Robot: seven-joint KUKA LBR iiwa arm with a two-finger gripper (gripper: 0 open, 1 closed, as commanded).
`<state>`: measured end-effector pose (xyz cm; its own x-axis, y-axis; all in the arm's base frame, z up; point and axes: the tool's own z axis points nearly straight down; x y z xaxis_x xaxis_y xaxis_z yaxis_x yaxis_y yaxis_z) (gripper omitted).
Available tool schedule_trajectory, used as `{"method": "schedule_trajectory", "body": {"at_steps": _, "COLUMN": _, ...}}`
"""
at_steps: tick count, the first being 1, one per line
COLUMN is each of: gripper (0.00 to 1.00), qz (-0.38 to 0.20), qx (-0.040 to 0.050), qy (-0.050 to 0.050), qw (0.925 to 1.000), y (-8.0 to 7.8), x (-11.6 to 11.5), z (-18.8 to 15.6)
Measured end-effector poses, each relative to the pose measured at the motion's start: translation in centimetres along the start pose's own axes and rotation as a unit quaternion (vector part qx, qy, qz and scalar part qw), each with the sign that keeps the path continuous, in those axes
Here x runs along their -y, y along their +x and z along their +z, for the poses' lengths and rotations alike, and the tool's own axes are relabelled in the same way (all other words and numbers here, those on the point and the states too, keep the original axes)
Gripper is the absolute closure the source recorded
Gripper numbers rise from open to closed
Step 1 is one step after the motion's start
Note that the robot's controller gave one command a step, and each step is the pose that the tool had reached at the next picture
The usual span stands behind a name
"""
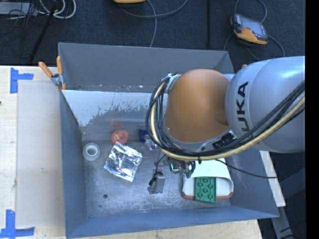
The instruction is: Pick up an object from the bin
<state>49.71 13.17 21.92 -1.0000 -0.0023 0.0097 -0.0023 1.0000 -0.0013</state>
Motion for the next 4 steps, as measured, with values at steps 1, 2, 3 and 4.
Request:
{"method": "schedule_trajectory", "body": {"at_steps": 1, "gripper": 0.0, "qz": -0.041, "qx": 0.0016, "qy": 0.0, "qw": 0.9991, "y": 0.9, "x": 0.3, "z": 15.4}}
{"method": "schedule_trajectory", "body": {"at_steps": 2, "gripper": 0.0, "qz": -0.091, "qx": 0.0116, "qy": -0.002, "qw": 0.9957, "y": -7.2, "x": -4.1, "z": 6.3}}
{"method": "schedule_trajectory", "body": {"at_steps": 3, "gripper": 0.0, "qz": -0.186, "qx": 0.0027, "qy": 0.001, "qw": 0.9826, "y": -10.5, "x": 1.8, "z": 14.5}}
{"method": "schedule_trajectory", "body": {"at_steps": 4, "gripper": 0.0, "qz": -0.2, "qx": 0.0034, "qy": -0.001, "qw": 0.9798, "y": -8.5, "x": -1.9, "z": 14.9}}
